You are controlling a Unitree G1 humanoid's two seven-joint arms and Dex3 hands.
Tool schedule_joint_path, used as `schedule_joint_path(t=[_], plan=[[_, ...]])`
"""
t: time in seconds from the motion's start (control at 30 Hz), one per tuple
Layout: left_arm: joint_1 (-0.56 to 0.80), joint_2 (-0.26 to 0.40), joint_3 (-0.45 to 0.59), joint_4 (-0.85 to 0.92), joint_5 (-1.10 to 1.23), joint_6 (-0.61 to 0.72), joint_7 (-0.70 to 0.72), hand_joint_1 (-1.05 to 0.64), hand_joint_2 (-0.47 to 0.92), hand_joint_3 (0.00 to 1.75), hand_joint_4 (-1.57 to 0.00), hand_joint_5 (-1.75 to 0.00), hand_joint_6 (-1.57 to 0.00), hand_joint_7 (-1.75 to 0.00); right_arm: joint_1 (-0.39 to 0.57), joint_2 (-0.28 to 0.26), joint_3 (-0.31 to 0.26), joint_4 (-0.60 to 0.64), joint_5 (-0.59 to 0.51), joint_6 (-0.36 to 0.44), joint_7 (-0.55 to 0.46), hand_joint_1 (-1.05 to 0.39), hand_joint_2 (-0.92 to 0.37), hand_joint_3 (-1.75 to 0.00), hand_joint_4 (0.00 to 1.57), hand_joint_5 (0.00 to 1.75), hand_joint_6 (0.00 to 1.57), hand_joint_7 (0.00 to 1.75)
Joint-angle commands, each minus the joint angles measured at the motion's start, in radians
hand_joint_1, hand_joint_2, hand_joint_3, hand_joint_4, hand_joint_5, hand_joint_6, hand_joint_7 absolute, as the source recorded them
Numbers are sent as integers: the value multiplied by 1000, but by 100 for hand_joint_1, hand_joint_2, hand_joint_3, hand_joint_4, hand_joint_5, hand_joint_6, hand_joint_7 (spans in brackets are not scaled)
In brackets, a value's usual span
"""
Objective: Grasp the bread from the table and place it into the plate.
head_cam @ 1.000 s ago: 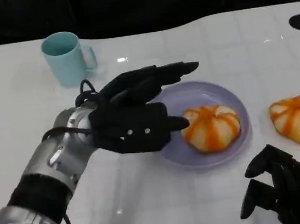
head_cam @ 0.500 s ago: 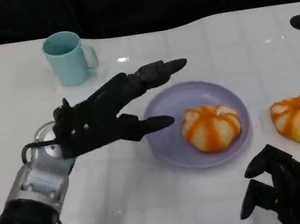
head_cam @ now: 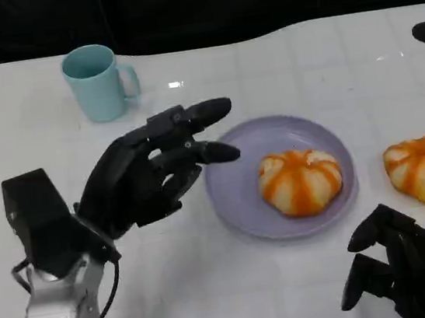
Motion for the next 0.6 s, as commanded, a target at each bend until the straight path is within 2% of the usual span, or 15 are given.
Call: schedule_joint_path(t=[0.03,0.07,0.13,0.17,0.2,0.23,0.3,0.43,0.6], plan=[[76,-11,40,-104,-89,116,-8,-72,92,37,-59,-118,-82,-41,-4,-16,-8,0,1,-1,1,-53,-92,-49,65,175,43,172],[99,-15,45,-133,-108,147,-5,-72,92,37,-59,-121,-83,-44,-4,-16,-9,-3,3,5,-2,-53,-92,-49,65,175,44,171],[134,-20,55,-177,-138,196,-8,-71,92,36,-58,-139,-76,-76,-4,-16,-10,-3,5,5,0,-53,-92,-48,65,175,43,170],[149,-22,59,-194,-150,216,-11,-70,92,35,-57,-151,-70,-98,-4,-16,-10,-2,6,3,2,-52,-92,-48,64,175,43,170],[170,-27,64,-212,-158,222,-10,-69,92,34,-57,-156,-67,-107,-4,-17,-10,-4,6,3,2,-52,-92,-48,64,175,43,170],[185,-31,67,-226,-163,226,-8,-67,92,35,-58,-164,-62,-123,-3,-17,-9,-5,5,4,1,-52,-92,-48,64,175,44,171],[225,-52,77,-258,-172,235,16,-67,92,34,-62,-171,-61,-135,-2,-17,-7,-6,0,1,-1,-52,-92,-48,65,175,44,171],[281,-76,94,-287,-188,248,28,-65,92,35,-73,-174,-57,-162,-1,-16,-5,-5,-5,-1,-5,-52,-92,-48,66,175,44,171],[323,-100,114,-317,-214,271,31,-64,92,38,-78,-175,-57,-173,4,-18,-7,-17,2,15,-10,-53,-92,-48,64,175,43,170]])
